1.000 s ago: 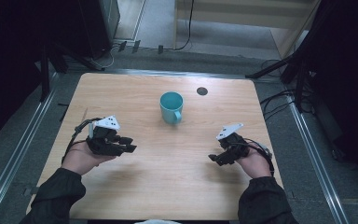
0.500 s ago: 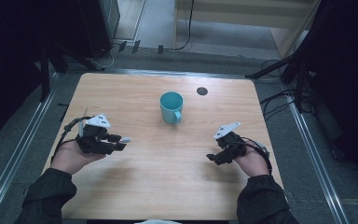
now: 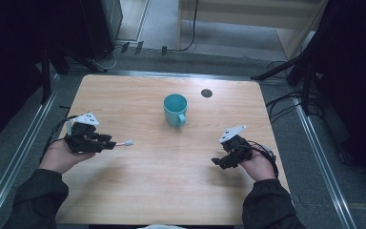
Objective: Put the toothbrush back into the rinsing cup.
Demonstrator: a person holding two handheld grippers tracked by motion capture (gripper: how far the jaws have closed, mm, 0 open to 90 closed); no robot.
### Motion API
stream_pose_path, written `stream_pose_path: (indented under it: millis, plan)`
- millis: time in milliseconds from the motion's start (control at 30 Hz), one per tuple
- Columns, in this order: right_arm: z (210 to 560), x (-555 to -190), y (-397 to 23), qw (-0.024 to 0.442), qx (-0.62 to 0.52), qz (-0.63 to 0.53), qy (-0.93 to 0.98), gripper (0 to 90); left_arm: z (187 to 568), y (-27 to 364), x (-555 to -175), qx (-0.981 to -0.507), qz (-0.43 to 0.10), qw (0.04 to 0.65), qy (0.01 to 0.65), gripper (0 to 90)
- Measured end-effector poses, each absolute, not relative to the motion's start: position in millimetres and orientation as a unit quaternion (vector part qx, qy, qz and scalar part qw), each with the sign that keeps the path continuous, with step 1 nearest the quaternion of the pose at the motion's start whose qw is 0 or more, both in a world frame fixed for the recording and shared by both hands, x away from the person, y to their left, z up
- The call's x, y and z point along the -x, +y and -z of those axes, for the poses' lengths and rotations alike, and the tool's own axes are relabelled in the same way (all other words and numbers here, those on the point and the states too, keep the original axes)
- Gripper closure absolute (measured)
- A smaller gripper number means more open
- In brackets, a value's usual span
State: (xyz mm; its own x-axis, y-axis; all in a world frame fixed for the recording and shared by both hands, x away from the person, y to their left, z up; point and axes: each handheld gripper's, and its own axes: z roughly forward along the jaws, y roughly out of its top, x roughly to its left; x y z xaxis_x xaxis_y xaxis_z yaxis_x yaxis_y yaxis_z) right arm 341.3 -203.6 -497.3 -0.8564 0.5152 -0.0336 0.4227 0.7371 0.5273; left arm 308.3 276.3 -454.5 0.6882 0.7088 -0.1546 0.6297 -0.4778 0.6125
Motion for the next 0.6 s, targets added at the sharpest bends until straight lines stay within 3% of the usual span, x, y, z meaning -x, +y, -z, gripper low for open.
stream_pose_path:
  millis: [233,400,600]
  plan:
    - [498,-340,-203,0.087,-0.249,-0.257,0.929,23.8,451,294,-322,-0.862,-0.054,0.299,0.406,64.5]
    - [498,-340,-203,0.085,-0.251,-0.259,0.929,23.8,450,294,-334,-0.894,-0.053,0.229,0.381,65.2]
    - [499,-340,-203,0.087,-0.251,-0.252,0.931,23.8,448,294,-339,-0.913,-0.065,0.208,0.343,66.8]
